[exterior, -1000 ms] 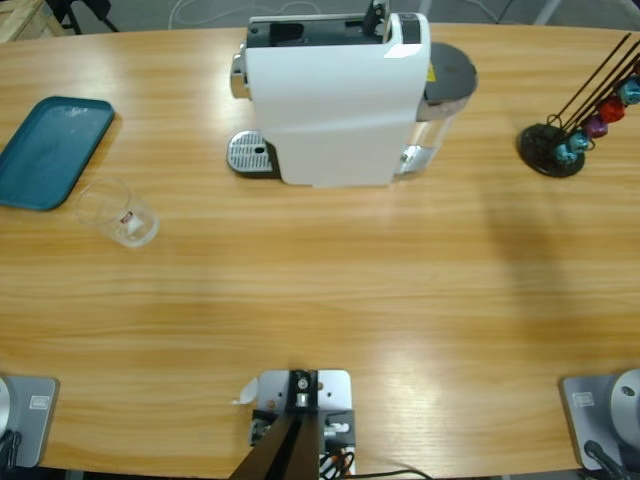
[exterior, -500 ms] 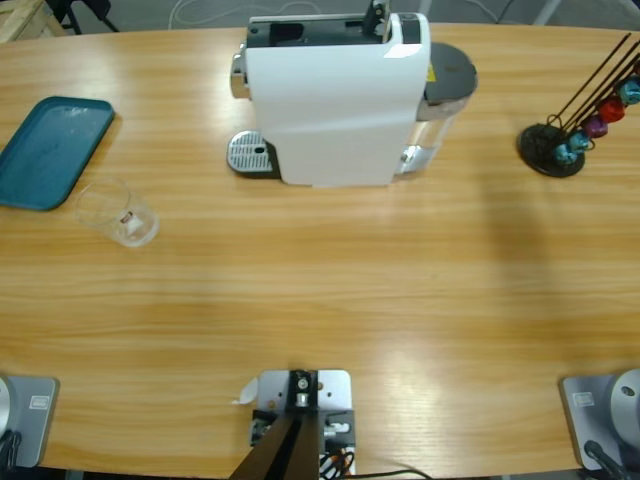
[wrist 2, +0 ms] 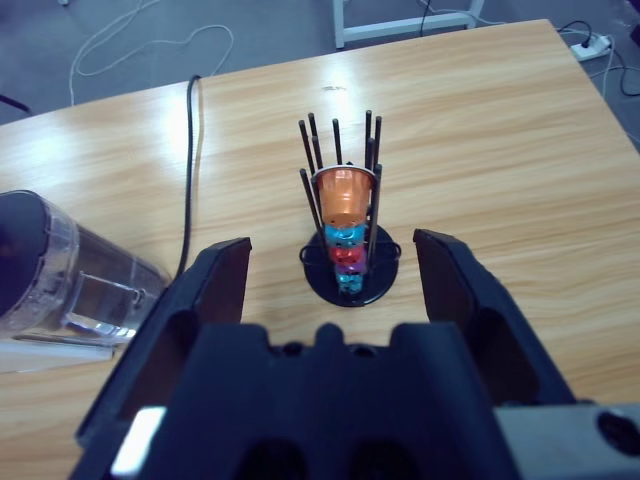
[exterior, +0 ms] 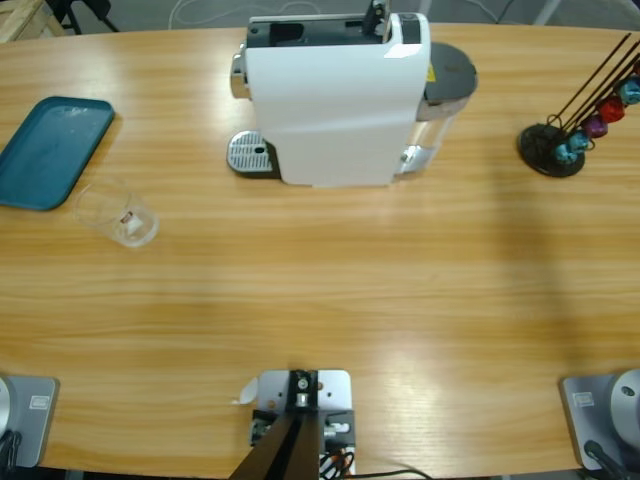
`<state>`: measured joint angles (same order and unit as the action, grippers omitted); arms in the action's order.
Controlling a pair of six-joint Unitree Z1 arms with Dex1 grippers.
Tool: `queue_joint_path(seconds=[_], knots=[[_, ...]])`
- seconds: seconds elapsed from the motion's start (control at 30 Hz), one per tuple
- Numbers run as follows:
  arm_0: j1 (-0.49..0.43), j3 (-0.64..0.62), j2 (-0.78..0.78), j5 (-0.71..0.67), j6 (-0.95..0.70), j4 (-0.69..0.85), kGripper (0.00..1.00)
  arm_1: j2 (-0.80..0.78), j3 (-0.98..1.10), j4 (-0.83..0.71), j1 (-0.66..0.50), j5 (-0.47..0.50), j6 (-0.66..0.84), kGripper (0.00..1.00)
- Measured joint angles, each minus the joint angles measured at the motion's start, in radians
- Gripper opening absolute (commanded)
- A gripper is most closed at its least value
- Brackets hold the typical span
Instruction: Pour coffee
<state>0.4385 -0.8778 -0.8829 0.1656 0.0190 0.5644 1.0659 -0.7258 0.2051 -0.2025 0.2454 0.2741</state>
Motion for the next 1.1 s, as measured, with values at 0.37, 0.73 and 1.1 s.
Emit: queue_joint_path(seconds=[0.37, 0.73, 1.1], knots=[[0.003, 0.000, -0.003, 0.000, 0.000, 0.000, 0.623, 0.099, 0.023, -0.064, 0.007, -0.036, -0.008, 0.720], [0.011, 0.000, -0.003, 0.000, 0.000, 0.000, 0.623, 0.119, 0.023, -0.084, 0.007, 0.016, -0.019, 0.720], [0.014, 0.000, -0.003, 0.000, -0.001, 0.000, 0.623, 0.119, 0.023, -0.094, 0.007, 0.048, -0.024, 0.720]])
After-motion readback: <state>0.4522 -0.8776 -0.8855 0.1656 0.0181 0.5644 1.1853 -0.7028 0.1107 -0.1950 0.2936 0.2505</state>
